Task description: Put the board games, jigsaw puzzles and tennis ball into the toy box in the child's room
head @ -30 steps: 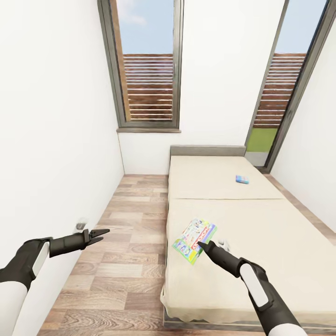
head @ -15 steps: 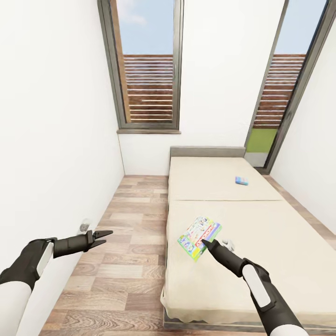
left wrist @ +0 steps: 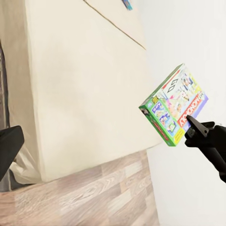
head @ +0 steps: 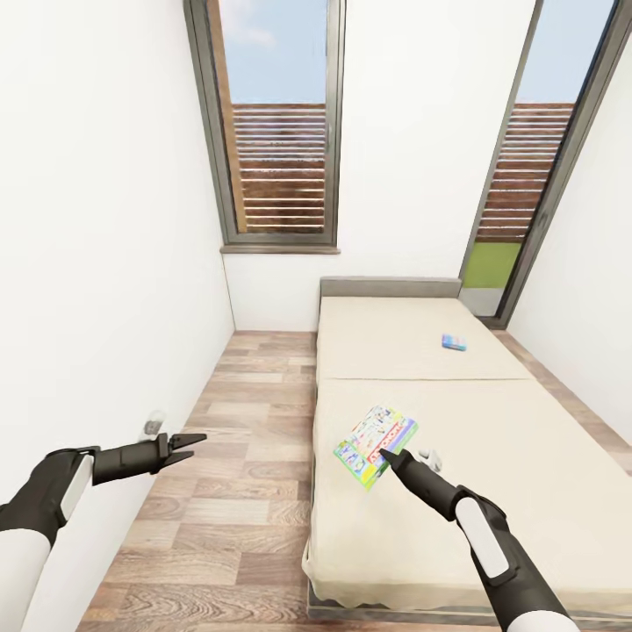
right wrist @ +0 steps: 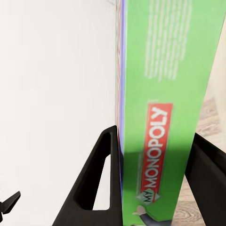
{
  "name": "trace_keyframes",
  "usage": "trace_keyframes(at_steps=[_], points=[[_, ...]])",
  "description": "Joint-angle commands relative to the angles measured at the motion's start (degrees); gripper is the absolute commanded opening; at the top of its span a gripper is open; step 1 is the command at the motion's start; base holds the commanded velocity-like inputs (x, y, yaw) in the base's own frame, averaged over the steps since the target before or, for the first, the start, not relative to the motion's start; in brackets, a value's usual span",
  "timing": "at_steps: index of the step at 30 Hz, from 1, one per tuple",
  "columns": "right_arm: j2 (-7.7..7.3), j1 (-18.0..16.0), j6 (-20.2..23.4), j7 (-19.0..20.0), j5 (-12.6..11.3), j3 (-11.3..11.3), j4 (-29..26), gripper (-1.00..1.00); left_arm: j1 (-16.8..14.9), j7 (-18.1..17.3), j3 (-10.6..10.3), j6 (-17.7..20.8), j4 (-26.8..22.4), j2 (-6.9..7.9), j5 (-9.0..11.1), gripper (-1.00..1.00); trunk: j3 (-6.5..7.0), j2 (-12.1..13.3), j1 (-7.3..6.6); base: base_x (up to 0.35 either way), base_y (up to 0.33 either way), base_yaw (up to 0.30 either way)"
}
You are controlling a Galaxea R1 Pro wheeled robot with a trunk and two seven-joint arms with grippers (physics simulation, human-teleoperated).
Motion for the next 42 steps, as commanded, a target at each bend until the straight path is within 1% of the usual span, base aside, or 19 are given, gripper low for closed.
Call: trace_keyframes(at_steps=[1,23,29,42], points=[[0.03,0.0,0.4,0.1,-0.3,-0.1,0.0,-1.0,0.0,-0.1,0.0,0.3,0.0,0.04,0.1,1.0,0.12,0.4,-0.22,0.0,0.0,0.0],[0.12,0.0,0.3,0.1,-0.2,-0.2,0.1,-1.0,-0.1,0.3,-0.3,0.4,0.0,-0.17,0.1,1.0,4.07,9.2,-5.05,0.0,0.0,0.0],[0.37,0.0,0.2,0.1,-0.2,-0.2,0.1,-1.0,-0.1,0.2,-0.2,0.4,0.0,0.06,0.1,1.0,5.14,11.6,-6.37,0.0,0.0,0.0],[0.37,0.0,-0.5,0.1,-0.3,-0.1,0.1,-1.0,-0.1,0.2,-0.1,0.4,0.0,-0.01,0.1,1.0,7.48,16.8,-9.23,0.0,0.0,0.0]])
